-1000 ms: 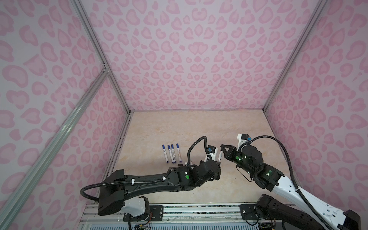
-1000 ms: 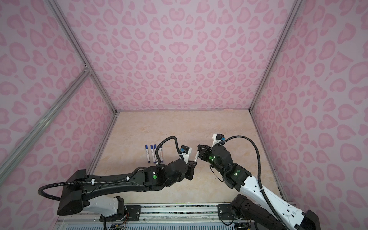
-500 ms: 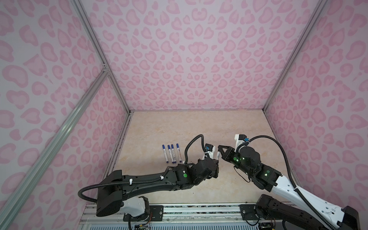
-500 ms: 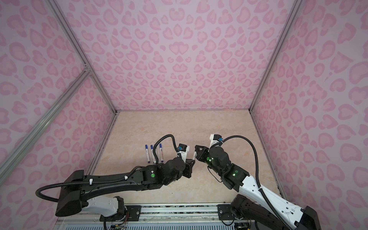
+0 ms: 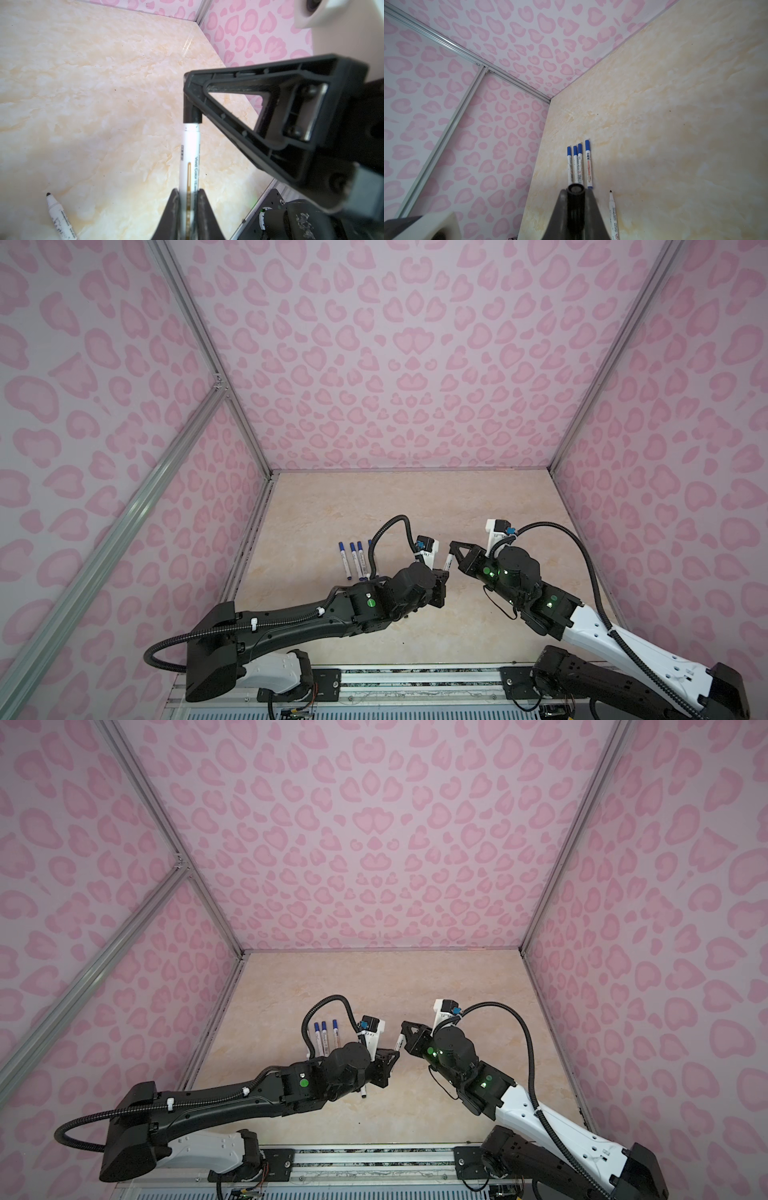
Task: Insert the pens into the pen caps
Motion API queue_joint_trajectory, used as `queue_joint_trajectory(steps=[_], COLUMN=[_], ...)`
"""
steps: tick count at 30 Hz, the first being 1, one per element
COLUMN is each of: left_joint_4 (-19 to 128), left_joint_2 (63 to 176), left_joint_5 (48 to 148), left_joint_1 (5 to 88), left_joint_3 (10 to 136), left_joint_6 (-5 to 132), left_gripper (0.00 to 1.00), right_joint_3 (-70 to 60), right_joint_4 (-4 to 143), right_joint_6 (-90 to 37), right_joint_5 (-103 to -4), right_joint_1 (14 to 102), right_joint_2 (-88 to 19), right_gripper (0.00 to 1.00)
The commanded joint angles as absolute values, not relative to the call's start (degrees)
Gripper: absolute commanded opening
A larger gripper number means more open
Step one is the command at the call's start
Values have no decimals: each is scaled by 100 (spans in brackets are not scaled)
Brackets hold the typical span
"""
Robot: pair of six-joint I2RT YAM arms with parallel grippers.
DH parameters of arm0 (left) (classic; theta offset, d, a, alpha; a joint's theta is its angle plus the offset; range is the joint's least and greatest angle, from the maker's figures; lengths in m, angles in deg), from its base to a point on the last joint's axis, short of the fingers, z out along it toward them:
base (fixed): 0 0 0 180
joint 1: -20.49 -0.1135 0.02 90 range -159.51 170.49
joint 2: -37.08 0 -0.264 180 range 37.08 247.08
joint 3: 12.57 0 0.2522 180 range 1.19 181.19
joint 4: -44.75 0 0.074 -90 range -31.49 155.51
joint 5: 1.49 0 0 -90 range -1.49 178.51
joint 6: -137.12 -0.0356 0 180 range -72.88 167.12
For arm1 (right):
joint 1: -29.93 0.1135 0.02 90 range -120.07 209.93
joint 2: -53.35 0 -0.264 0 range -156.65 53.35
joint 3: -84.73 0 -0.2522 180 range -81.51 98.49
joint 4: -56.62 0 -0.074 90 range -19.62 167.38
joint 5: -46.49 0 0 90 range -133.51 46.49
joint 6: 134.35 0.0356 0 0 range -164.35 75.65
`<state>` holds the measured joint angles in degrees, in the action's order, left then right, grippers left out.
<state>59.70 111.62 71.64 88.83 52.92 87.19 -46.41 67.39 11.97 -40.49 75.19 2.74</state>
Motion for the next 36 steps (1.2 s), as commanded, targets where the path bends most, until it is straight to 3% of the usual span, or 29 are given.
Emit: queue_joint_trajectory(steps=[1, 12, 19, 28, 36], left_joint_4=[5678, 5646, 5899, 6087, 6021], left_joint_2=[11049, 11035, 11360, 11485, 11465], left_joint_5=[6750, 6652, 6216, 5915, 6113], left_joint_1=[8791, 8739, 8755, 8754, 8754], left_joint_3=[5179, 5114, 5375, 5559, 5507], left_joint_6=[8755, 8702, 8593, 8533, 8513], left_gripper=[3, 3, 3, 3, 3], right_joint_3=[-4792, -5003, -5023, -4475, -4441], right_joint_4=[6484, 6009, 6203, 7221, 6787], right_joint_6=[1130, 1954, 2380, 1752, 1037], right_joint_5=[-4498, -5270, -4893, -4405, -4506], right_joint_1=[7405, 7154, 7238, 7413, 7248], right_joint_2=[333, 229, 354, 267, 55], right_gripper=[13, 6, 2, 2, 3])
